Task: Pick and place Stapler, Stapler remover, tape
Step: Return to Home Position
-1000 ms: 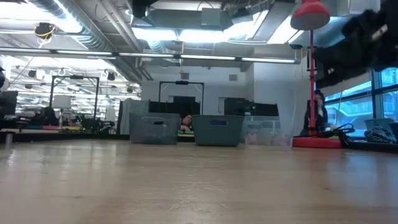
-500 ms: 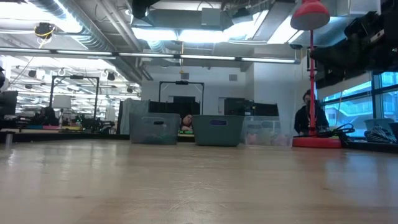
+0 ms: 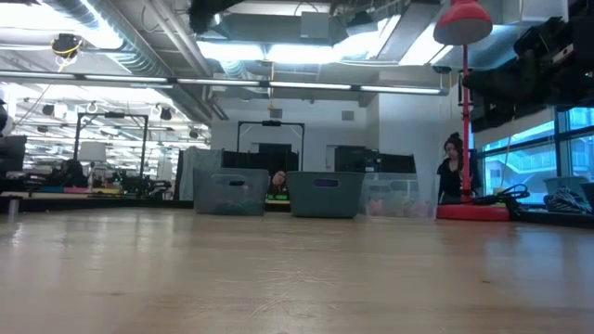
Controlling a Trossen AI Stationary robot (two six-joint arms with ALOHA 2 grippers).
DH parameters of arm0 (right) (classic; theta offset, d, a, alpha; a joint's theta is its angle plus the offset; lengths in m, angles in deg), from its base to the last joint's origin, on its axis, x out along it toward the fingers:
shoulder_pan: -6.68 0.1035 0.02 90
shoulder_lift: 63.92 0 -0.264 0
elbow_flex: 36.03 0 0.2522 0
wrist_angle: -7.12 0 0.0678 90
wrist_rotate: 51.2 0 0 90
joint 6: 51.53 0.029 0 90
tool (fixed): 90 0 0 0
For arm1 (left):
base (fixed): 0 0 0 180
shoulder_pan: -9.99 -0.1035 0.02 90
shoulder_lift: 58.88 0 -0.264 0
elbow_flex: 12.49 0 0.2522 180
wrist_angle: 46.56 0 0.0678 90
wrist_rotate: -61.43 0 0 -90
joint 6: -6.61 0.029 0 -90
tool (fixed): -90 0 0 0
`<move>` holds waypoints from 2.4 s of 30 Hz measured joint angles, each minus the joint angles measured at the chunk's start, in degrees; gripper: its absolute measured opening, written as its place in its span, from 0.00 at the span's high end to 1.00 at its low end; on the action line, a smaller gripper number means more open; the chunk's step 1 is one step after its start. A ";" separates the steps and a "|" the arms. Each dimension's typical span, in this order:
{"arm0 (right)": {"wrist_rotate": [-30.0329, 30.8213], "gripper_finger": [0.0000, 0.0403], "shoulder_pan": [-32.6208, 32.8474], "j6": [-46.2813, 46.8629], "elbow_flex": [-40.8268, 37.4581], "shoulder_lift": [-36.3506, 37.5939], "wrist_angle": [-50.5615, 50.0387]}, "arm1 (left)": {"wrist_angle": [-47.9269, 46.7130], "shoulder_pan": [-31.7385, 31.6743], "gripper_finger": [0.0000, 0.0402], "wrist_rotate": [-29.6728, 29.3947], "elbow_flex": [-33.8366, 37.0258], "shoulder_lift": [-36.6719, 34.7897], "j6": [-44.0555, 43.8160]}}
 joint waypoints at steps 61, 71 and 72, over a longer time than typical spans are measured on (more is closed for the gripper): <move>-0.02 0.96 0.01 0.00 0.00 -0.04 0.00 | -11.04 11.17 0.38 3.85 47.09 -55.59 24.62; -0.02 0.96 0.00 0.00 0.00 -0.04 0.02 | -11.04 11.17 0.38 3.85 47.11 -55.59 24.62; -0.02 0.96 0.01 0.00 0.00 -0.04 0.00 | -11.04 11.17 0.38 3.85 47.11 -55.59 24.62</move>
